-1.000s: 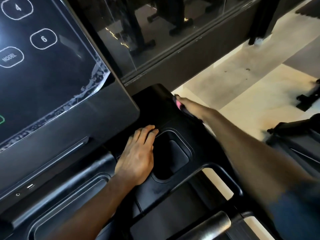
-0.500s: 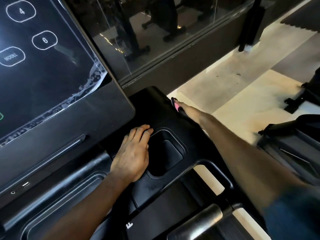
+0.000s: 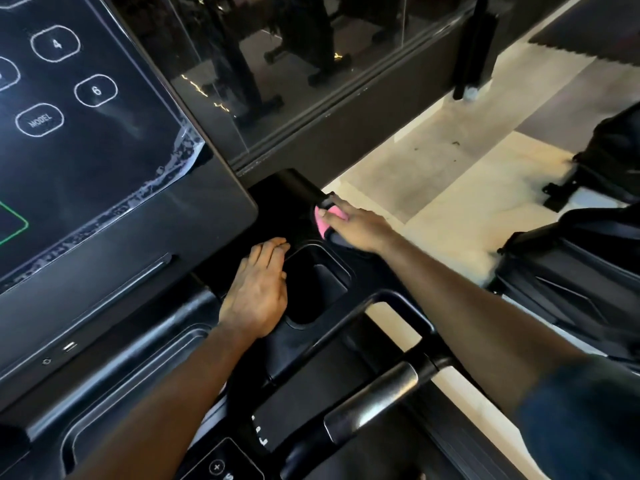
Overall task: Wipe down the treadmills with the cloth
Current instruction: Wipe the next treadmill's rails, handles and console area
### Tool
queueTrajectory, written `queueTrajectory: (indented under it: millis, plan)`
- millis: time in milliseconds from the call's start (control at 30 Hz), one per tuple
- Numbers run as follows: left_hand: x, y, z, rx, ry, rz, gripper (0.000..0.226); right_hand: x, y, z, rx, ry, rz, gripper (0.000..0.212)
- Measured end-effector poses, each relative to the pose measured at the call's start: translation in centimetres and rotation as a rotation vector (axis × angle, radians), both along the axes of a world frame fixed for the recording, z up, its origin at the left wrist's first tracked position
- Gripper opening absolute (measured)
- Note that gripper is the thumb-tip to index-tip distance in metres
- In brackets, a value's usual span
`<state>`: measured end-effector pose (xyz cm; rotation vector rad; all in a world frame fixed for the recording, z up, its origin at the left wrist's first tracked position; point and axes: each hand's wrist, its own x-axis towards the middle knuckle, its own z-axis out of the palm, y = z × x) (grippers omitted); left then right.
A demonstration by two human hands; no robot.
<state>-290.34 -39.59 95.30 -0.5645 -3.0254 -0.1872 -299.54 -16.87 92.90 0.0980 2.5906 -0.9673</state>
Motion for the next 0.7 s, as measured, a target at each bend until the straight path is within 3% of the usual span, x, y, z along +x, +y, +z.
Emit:
queueTrajectory:
  millis: [67, 133, 267, 367, 500, 700]
  plan:
    - [0.0, 0.0, 0.0, -0.001, 0.007, -0.012, 0.050, 0.6, 1.0, 0.2, -0.042, -0.041, -0.025, 0.074]
    - [0.1, 0.0, 0.0, -0.001, 0.007, -0.006, 0.050, 2.9, 1.6, 0.5, 0.061, -0.002, 0.045, 0.057]
    - [0.1, 0.1, 0.0, 0.009, 0.007, 0.003, 0.049, 10.5, 1.4, 0.4, 0.252, 0.073, -0.122, 0.071]
    - [0.0, 0.2, -0.1, 0.010, 0.007, 0.000, 0.049, 12.9, -0.7, 0.7, 0.466, 0.091, -0.108, 0.073]
    - [0.0, 0.0, -0.2, 0.011, 0.020, -0.008, 0.050, 8.4, -2.2, 1.4, 0.400, 0.115, -0.102, 0.079]
    - [-0.3, -0.4, -0.3, 0.016, 0.040, -0.047, 0.049, 0.8, 1.3, 0.7, -0.057, -0.155, -0.133, 0.084]
